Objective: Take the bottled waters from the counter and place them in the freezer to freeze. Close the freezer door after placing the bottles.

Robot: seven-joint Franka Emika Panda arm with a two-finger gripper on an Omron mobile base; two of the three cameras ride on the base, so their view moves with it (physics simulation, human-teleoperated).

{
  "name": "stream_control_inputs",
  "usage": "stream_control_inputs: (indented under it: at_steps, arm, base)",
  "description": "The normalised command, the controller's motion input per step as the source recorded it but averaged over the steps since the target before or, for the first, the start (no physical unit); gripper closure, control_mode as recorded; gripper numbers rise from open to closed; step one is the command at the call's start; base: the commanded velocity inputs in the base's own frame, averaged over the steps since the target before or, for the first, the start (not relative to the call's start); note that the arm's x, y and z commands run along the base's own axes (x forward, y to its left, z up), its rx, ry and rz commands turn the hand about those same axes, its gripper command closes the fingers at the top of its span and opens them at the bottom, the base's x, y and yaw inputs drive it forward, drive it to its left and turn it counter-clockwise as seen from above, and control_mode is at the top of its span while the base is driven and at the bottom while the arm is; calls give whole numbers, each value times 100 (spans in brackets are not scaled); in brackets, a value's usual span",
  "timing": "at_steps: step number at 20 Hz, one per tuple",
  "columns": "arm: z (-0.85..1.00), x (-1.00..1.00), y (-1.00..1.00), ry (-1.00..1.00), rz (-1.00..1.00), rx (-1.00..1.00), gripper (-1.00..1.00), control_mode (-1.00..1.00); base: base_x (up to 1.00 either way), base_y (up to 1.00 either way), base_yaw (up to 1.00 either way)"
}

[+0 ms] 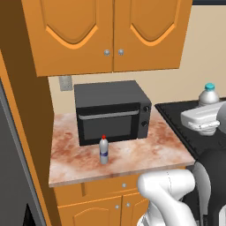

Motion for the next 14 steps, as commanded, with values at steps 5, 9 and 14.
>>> stream_control_inputs:
  at_steps: [5,9,14]
  arm:
    - [0,0,0,0,0,0,100,100]
    - [0,0,0,0,0,0,100,100]
    - [0,0,0,0,0,0,100,100]
  base:
    - [-66,0,0]
    - [-71,5,0]
    - [-70,13,1]
